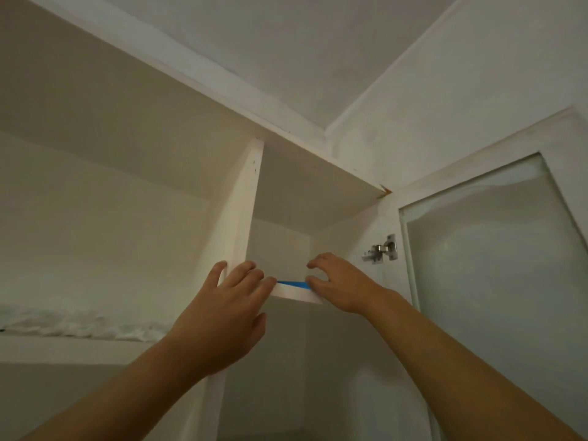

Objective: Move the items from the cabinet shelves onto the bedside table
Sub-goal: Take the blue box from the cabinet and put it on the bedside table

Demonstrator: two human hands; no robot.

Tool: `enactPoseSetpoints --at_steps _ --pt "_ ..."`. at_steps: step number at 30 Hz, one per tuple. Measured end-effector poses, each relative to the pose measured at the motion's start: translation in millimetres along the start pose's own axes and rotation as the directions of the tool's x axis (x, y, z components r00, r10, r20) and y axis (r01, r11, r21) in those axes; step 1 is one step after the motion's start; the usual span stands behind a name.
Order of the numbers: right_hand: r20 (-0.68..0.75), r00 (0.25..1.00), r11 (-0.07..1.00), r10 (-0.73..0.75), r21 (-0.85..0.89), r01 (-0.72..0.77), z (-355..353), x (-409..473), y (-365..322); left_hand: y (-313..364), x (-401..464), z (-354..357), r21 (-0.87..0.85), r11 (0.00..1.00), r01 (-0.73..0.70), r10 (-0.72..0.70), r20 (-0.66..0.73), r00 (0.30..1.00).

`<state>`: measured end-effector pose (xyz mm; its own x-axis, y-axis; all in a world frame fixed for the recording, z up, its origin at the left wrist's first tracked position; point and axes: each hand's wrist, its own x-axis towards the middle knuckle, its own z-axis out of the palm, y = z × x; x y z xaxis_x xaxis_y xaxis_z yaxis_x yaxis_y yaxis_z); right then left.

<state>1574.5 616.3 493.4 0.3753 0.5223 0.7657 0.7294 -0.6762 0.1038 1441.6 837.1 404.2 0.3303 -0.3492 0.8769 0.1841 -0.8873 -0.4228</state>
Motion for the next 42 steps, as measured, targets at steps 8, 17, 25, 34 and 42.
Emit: enactPoseSetpoints --at_steps 8,17,25,34,42 --pt "0.130 0.985 0.983 0.111 0.135 -0.128 20.4 41.2 19.0 0.2 0.1 3.6 0.003 1.000 0.012 -0.012 -0.003 1.000" --pt "0.146 0.986 0.977 0.084 0.182 -0.110 24.4 40.6 23.3 3.0 0.3 0.3 0.032 0.999 -0.009 0.010 -0.031 0.999" --pt "0.022 0.999 0.980 0.029 0.194 -0.033 16.1 37.5 14.7 3.3 1.1 0.0 0.039 0.999 0.006 -0.004 -0.031 0.999" --pt "0.243 0.957 0.959 0.155 0.195 -0.205 16.5 33.7 23.2 3.3 0.5 0.4 0.020 1.000 0.004 -0.003 -0.038 0.999" --pt "0.104 0.985 0.956 0.135 0.247 -0.157 2.1 10.2 25.6 2.4 0.2 -0.1 0.007 1.000 0.012 -0.012 -0.001 1.000"
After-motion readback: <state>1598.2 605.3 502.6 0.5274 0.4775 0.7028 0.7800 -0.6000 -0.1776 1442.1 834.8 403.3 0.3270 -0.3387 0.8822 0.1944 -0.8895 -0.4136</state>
